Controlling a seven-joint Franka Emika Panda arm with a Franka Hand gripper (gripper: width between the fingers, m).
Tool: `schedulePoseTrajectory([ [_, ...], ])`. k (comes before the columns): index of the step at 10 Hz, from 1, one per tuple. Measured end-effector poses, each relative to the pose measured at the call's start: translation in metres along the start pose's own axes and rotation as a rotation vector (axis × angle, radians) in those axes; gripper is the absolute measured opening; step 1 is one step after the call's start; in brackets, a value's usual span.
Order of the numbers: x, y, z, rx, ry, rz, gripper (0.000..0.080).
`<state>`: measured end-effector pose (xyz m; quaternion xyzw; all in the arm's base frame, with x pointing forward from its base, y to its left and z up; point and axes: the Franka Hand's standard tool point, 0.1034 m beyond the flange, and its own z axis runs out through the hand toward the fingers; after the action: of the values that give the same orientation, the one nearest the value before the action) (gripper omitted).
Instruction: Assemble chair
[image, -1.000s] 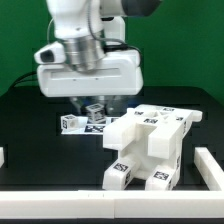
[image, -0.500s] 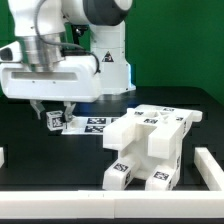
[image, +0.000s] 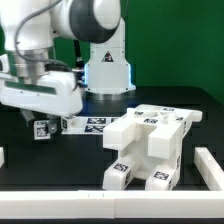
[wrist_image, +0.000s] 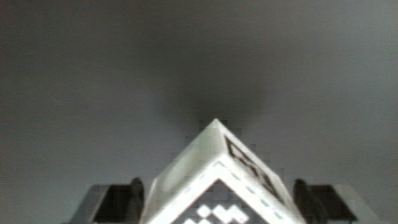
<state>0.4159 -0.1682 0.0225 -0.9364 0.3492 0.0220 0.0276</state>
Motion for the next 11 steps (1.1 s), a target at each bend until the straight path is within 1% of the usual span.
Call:
schedulePoseTrajectory([
  [1, 0.0026, 0.0072, 0.0060, -0.019, 0.021, 0.013, 0.0402],
  [2, -0.0022, 0.0058, 0.0089, -0.011, -0.006, 0.024, 0.0402],
  [5, -0.0038, 0.0055, 0.0119, -0.027, 0.020, 0.006, 0.0402],
  [6, -0.0039, 0.0058, 0.0122, -0.028, 0.019, 0.006, 0.0477],
  [7, -0.0040, 0.0058, 0.0122, -0.028, 0.019, 0.006, 0.0477],
  [8, -0.0040, 0.0059, 0.0123, -0.028, 0.019, 0.006, 0.0590],
  [9, -0.0041, 0.0059, 0.0124, -0.028, 0.018, 0.006, 0.0639],
  [10, -0.0039, 0.0051, 0.0116, -0.028, 0.014, 0.001, 0.0639],
  [11, -0.0001, 0.0009, 0.0057, -0.027, 0.003, -0.033, 0.0647],
])
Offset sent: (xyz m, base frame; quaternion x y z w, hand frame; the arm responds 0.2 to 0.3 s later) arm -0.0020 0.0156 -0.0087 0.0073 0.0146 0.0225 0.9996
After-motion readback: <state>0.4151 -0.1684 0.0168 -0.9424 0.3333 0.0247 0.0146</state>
